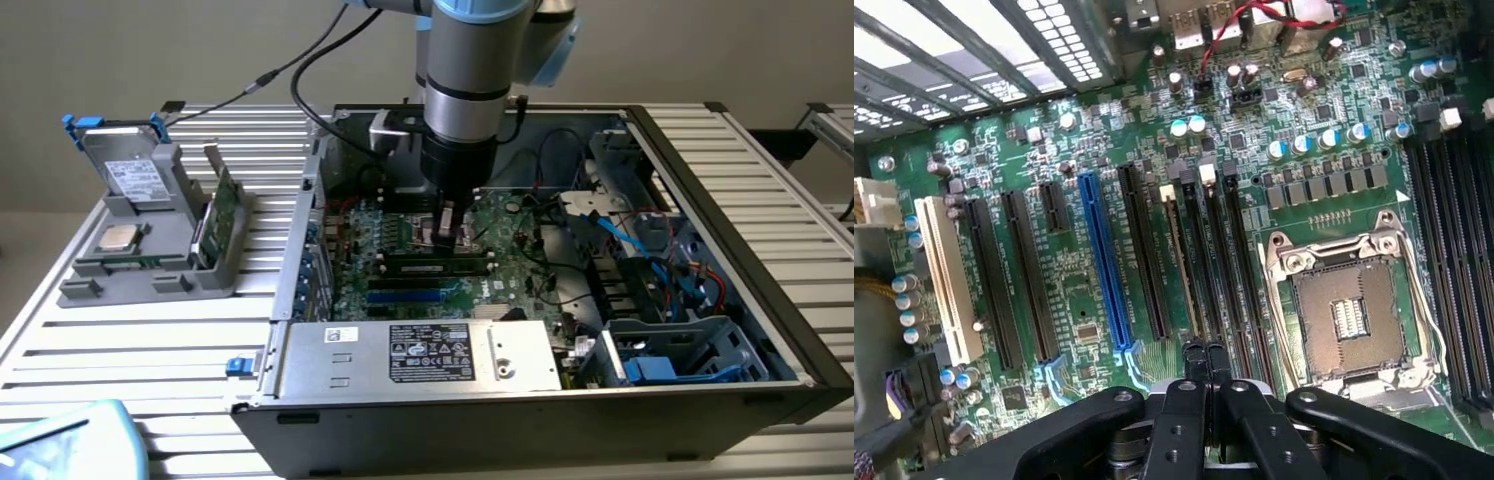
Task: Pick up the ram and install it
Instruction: 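Press down the ram until it locks into place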
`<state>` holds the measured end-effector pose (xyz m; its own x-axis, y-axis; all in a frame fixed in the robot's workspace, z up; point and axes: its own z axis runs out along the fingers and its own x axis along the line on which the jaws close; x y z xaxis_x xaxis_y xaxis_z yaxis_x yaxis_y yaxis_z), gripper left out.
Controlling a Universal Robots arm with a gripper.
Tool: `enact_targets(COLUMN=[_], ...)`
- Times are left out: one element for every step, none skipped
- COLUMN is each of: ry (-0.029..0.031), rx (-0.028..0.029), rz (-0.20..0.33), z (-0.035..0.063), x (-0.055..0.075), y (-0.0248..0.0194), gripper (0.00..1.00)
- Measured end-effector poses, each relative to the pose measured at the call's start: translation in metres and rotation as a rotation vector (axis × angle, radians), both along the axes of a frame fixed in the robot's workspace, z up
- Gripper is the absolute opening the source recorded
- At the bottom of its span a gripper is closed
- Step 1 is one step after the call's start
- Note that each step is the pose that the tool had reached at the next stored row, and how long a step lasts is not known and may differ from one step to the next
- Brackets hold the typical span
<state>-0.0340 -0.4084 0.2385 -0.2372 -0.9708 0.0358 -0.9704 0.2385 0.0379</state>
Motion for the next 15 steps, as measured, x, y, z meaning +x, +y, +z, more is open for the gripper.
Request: enact_targets(ry=[0.0000, 0.0000, 0.0000, 0.0000, -0.0001, 0.0000, -0.0002, -0.0002, -0.0002, -0.0003, -0.0002, -0.0002, -0.0003, -0.0004, -0.0003], rx=[0.0000, 0.0000, -0.0001, -0.0004, -0.0011, -0.0027, -0.0047, -0.0066, -0.0083, -0.0097, -0.0114, -0.0127, -0.0137, -0.0145, -0.0152], rz=[-0.013, -0.025, -0.037, -0.048, -0.057, -0.066, -0.073, -0.081, -0.089, -0.097, -0.105, -0.114, -0.123, -0.132, -0.142], z=[0.0000, 0.0000, 0.0000, 0.0000, 0.0000, 0.0000, 0.0000, 0.0000, 0.0000, 0.0000, 0.0000, 0.0001, 0.0001, 0.0000, 0.0000], x=[0.0000, 0.0000, 0.0000, 0.0000, 0.0000, 0.0000, 0.0001, 0.0001, 0.0000, 0.0000, 0.0000, 0.0000, 0.0000, 0.0000, 0.0000], y=[0.0000, 0.0000, 0.0000, 0.0000, 0.0000, 0.0000, 0.0000, -0.0001, -0.0001, 0.0000, 0.0000, -0.0001, -0.0001, 0.0000, 0.0000], gripper=[0.11, 0.11, 0.11, 0.11, 0.11, 0.11, 0.11, 0.11, 0.11, 0.11, 0.11, 0.11, 0.11, 0.11, 0.11])
